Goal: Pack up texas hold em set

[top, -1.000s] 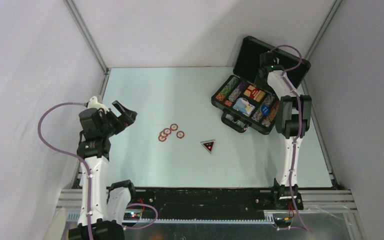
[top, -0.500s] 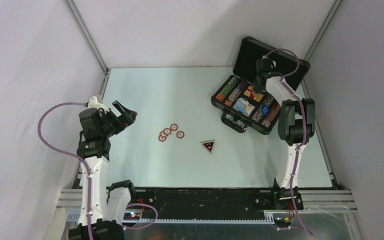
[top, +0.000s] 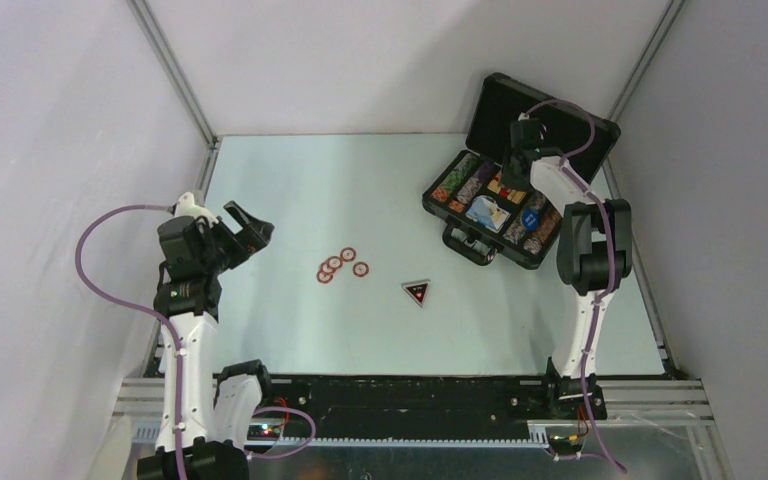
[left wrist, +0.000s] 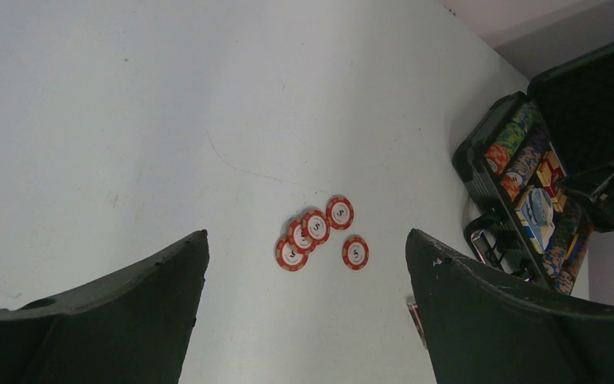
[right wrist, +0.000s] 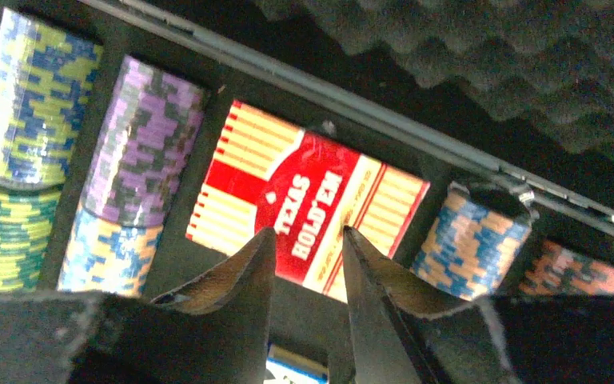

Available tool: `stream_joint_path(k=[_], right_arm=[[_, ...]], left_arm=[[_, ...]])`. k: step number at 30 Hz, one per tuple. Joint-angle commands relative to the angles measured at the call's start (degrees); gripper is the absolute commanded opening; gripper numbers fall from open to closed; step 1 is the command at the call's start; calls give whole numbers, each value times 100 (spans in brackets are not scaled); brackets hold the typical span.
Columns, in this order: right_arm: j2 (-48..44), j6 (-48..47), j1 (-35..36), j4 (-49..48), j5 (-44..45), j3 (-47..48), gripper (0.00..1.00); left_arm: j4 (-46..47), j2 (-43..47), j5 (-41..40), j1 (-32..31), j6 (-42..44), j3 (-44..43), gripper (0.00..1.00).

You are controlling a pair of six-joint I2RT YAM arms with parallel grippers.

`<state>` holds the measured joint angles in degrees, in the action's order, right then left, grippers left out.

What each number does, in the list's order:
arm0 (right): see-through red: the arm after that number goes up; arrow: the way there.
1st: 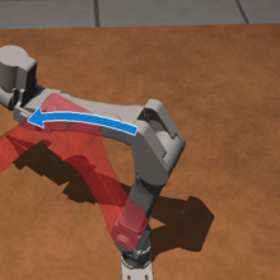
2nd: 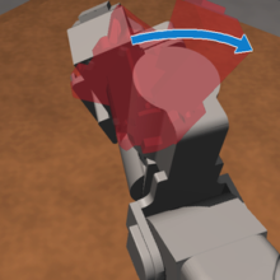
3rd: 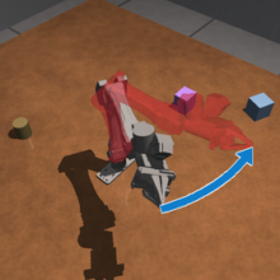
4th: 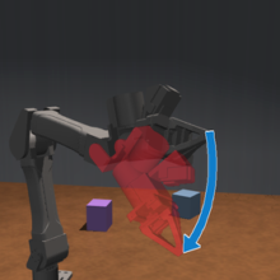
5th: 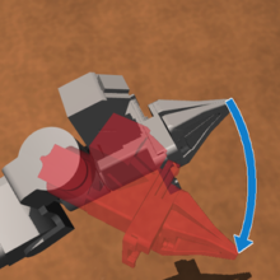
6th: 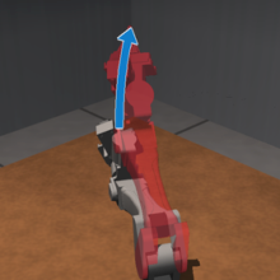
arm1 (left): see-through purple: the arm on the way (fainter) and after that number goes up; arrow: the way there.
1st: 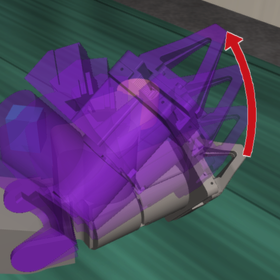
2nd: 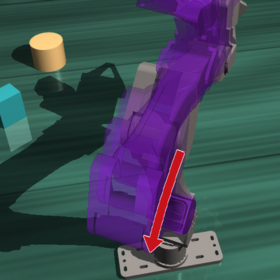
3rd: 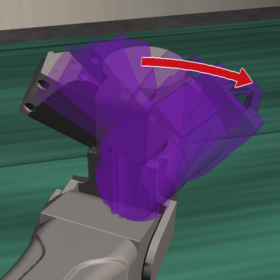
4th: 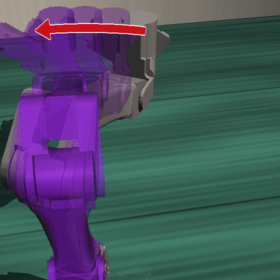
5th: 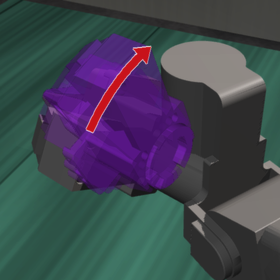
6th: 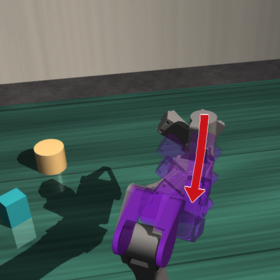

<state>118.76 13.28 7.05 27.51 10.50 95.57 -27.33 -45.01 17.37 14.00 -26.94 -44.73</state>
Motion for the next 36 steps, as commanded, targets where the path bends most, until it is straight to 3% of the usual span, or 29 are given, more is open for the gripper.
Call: stream_joint_path(k=[1,7,20,27,33,36], right_arm=[[-804,-108,67,-221,15,-158,42],[-1761,-95,80,-701,-345,-611,58],[-3083,460,438,-175,-242,-2003,56],[-3808,515,1347,147,-212,-2564,56],[-4121,836,1501,480,-78,-2794,60],[-4204,821,1511,520,-33,-2877,70]], left_arm=[[198,53,110,86,-14,43,97],[194,63,86,111,-9,52,97],[195,59,37,112,4,66,97],[199,36,40,110,13,65,97],[198,54,26,111,9,74,97],[202,66,30,108,9,78,97]])
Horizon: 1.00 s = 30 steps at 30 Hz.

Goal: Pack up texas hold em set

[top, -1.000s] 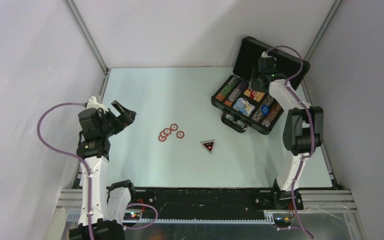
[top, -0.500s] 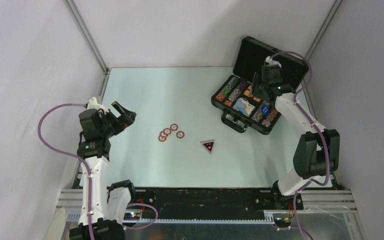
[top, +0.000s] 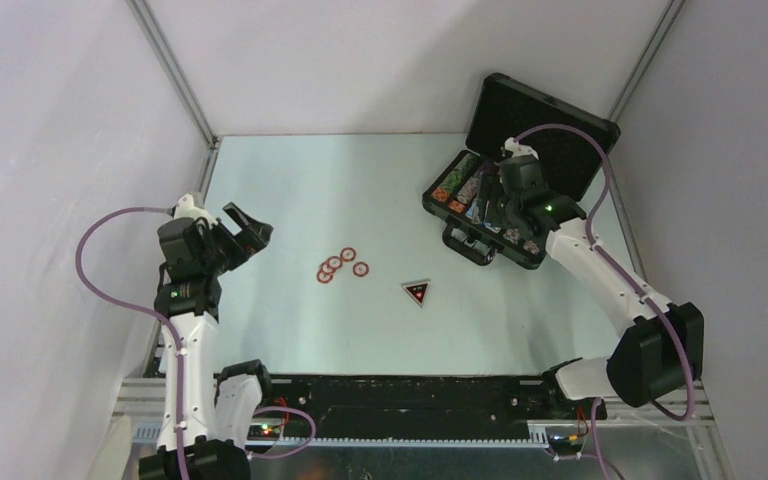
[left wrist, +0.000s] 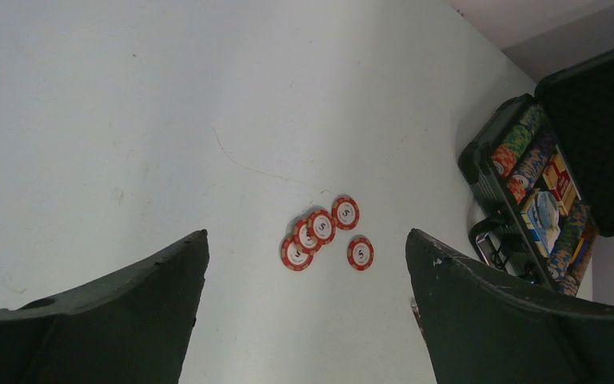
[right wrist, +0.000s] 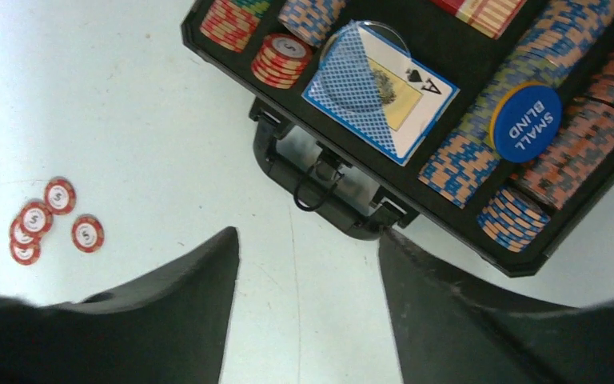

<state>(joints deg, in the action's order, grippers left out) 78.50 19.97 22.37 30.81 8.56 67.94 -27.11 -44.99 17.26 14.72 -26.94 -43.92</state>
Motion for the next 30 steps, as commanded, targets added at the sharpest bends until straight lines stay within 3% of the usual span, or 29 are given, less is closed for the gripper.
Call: stream_joint_path(k=[1,3,5,9,14,19,23,30], right_arm=[[-200,145,-17,174,201,-145,73],[-292,149,-27,124,399,-253,81],[-336,172,-114,142,669,-295,83],[-224,437,-839,243,468,-234,75],[-35,423,-964,218,182,-224,68],[3,307,-115,220,-69,-220,70],[146,471,502,362,-421,-221,86],[618,2186,1586,341,-15,-221,95]], left_arm=[[176,62,41,36,5,2,97],[167,64,32,39,12,1,97],[173,85,25,40,9,2,97],[170,83,27,39,8,0,97],[172,85,40,36,10,5,97],[176,87,25,33,21,2,97],[172,73,22,45,21,13,97],[164,106,8,37,21,6,97]])
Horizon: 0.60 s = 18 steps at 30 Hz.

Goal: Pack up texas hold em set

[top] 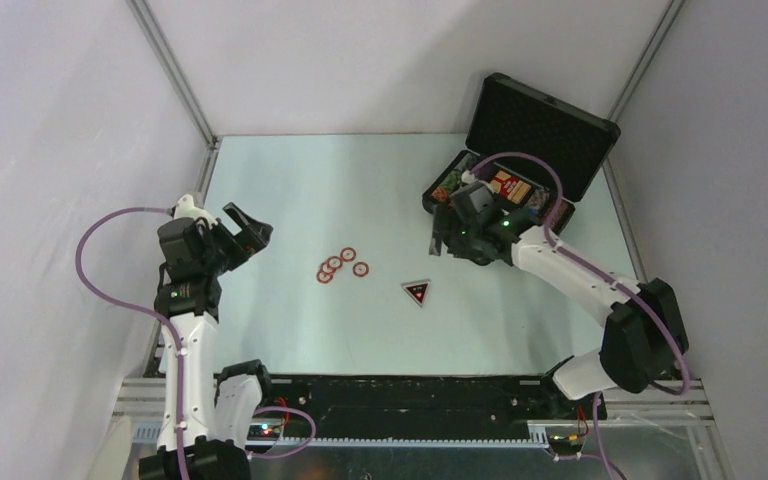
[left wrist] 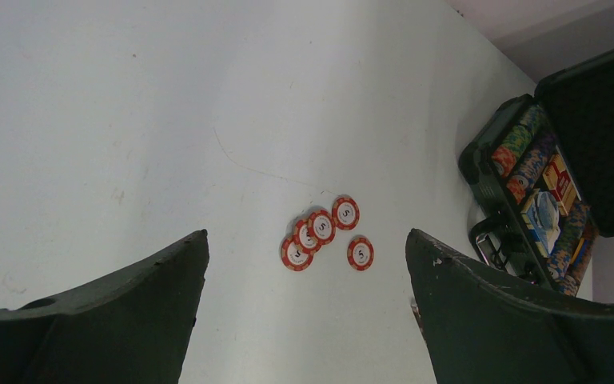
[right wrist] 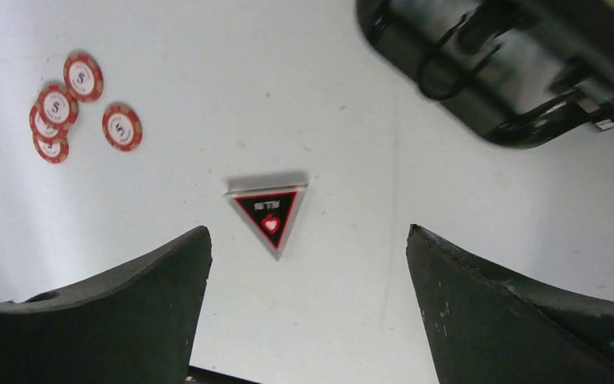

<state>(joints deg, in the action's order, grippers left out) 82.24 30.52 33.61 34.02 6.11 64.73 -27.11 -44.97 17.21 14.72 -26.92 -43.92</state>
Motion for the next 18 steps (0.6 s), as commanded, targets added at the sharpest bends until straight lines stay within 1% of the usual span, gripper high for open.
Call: stream_joint_path(k=[1,3,6,8,11,15,18], right_arm=[[329,1491,550,-28,324,96,97],[425,1939,865,-103,661,93,99],[576,2257,1239,-214,981,93,100],[683,2719,1263,-126,977,95,100],[823,2881,1252,-50,833,95,99],[1009,2954,1384,-61,1013,95,99],[1204,3211,1412,-143,941,100,99]], left_arm=[[169,103,16,43,9,11,97],[171,104,45,40,9,17,97],[172,100,59,37,4,7,97],[171,107,77,39,2,11,97],[173,111,89,37,-6,15,97],[175,101,101,40,-11,7,97],[180,106,105,41,-13,10,97]])
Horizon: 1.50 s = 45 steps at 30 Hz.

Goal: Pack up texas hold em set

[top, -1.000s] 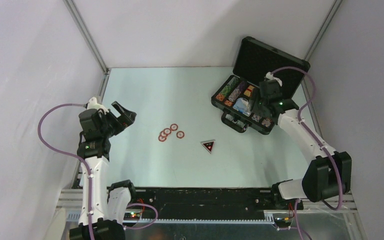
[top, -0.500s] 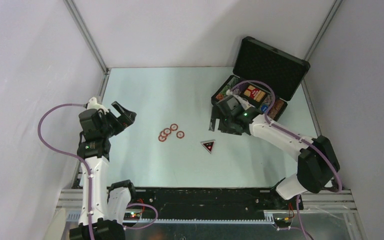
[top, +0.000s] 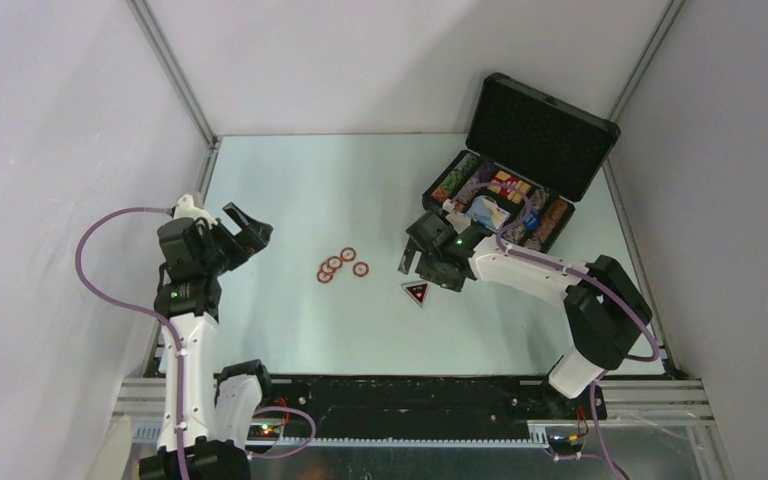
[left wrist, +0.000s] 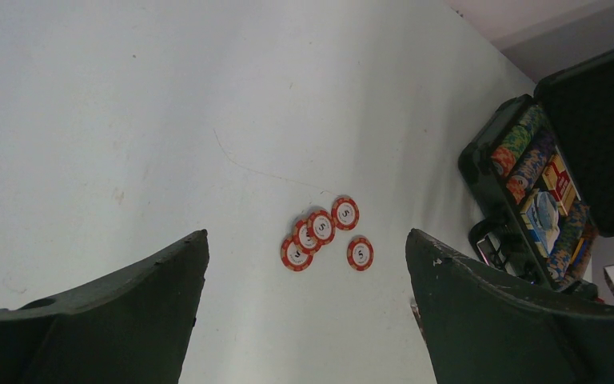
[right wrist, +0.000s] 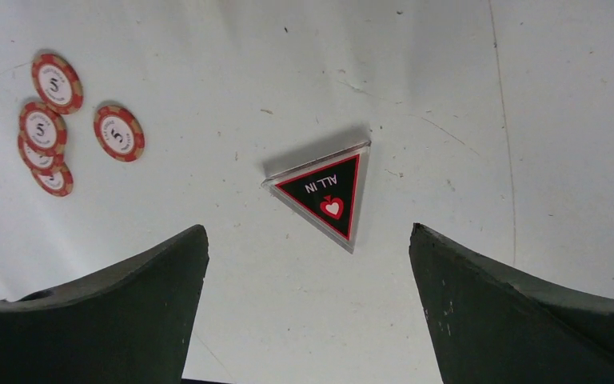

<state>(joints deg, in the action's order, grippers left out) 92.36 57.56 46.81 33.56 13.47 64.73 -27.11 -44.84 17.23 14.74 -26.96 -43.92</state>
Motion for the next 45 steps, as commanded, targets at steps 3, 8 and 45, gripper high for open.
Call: stream_joint_path(k=[3,8,45], right_arm=[[402,767,136,-166,71,94,98],[598,995,236,-240,100,93,97],[2141,772,505,962,831,1272,90]], left_arm=[[175,97,104,36,-16,10,97],[172,95,111,37,-16,6,97],[175,165,90,38,-2,20,97]])
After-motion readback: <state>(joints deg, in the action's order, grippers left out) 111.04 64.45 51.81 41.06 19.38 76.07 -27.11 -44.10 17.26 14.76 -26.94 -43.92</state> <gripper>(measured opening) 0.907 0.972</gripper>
